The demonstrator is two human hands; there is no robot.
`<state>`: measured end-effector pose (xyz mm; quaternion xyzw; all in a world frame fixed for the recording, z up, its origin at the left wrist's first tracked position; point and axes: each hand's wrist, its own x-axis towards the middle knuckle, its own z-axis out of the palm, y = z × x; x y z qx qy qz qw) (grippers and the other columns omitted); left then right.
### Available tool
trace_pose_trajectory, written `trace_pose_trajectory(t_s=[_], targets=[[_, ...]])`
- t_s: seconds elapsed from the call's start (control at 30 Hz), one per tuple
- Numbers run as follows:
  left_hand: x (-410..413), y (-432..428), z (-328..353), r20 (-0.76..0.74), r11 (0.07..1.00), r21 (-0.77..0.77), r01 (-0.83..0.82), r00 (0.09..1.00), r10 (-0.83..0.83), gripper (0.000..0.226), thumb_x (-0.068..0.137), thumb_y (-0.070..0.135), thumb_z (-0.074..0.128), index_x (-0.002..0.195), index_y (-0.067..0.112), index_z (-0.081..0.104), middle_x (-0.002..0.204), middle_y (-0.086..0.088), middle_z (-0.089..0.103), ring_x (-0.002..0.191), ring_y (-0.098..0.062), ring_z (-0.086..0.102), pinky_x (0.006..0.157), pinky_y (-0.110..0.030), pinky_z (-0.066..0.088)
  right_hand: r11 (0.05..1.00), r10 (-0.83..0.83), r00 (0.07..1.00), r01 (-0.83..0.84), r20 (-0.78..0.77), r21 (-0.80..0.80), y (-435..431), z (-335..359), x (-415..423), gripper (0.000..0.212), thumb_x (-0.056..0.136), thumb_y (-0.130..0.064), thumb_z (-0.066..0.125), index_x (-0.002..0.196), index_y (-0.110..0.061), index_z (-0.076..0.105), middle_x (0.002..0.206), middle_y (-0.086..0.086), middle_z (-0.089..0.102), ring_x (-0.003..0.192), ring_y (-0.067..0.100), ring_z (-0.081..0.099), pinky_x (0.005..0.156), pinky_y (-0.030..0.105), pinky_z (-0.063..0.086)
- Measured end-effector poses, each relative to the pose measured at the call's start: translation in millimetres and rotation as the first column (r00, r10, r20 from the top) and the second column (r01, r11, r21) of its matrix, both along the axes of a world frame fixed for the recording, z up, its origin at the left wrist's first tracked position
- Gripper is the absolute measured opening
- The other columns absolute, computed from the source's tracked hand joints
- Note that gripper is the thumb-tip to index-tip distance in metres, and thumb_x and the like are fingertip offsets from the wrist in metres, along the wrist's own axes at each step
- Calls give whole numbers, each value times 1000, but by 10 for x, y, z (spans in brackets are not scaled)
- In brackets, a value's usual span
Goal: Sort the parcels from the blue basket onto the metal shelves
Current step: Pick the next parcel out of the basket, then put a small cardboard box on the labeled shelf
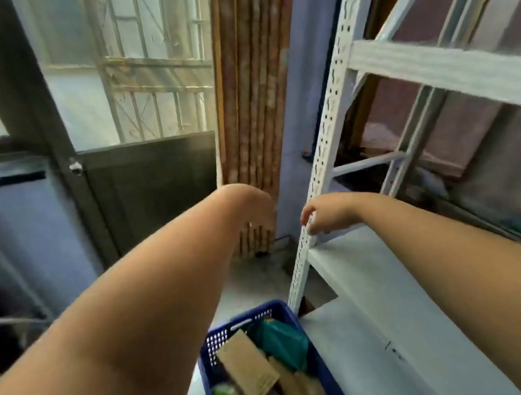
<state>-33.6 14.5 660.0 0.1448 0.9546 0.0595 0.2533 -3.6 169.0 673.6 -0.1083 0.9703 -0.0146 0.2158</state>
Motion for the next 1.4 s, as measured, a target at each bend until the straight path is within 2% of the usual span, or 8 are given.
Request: trace_pose_trajectory(t_s=[0.13,0.27,0.43,0.6,0.73,0.87,1.13,1.4], targets=[[27,-324,-1045,5,998,23,-65,998,65,36,91,22,54,123,7,57,118,-8,61,103,-29,58,81,-31,42,995,79,985,-88,154,47,-164,-1173,-111,30,91,-22,56,118,-15,63,119,4,62,107,23,58,93,33,46],[116,-357,-2281,238,991,-131,-4,971,35,36,89,25,59,117,2,59,106,-12,61,92,-29,56,90,-39,49,976,160,917,-201,365,78,-141,-2338,-143,33,93,-23,54,123,-12,62,128,7,59,115,26,55,97,34,45],[456,-149,-3662,353,985,-56,-166,919,175,45,93,15,53,137,6,44,133,-15,50,118,-31,51,98,-37,44,974,190,854,-225,485,13,-27,-3655,-101,41,93,-20,53,134,-19,50,133,6,53,119,23,51,94,30,42],[808,22,-4985,406,956,-17,-293,872,274,57,89,11,54,142,12,33,128,-16,52,112,-33,53,74,-36,43,985,148,816,-170,559,-13,170,-5099,75,46,91,-16,52,136,-18,45,132,10,55,118,27,53,94,33,45],[1076,136,-5966,472,923,-29,-384,809,351,56,86,7,52,138,13,32,125,-15,45,111,-35,50,78,-42,47,992,79,772,-121,630,24,388,-6167,368,52,90,-18,57,139,-20,39,129,11,55,114,30,54,91,39,48],[1345,270,-6694,502,947,-94,-307,807,311,66,88,8,52,145,18,22,129,-14,39,114,-36,46,80,-44,41,988,36,819,-115,573,102,589,-6967,606,56,87,-25,60,137,-24,35,127,13,51,114,34,50,90,41,47],[1529,384,-7619,348,984,-164,-75,929,129,89,89,8,53,151,20,-10,157,-14,4,130,-36,32,96,-43,39,931,190,922,-279,338,237,638,-7935,872,93,91,-31,59,150,-31,-13,158,15,3,145,35,4,116,49,16],[1596,446,-8174,159,983,-180,19,987,10,98,92,18,53,143,26,-31,155,-11,-27,145,-37,0,110,-50,27,913,311,916,-362,252,190,559,-8396,1006,121,82,-56,62,131,-26,-44,152,14,-34,144,35,-18,109,65,-3]])
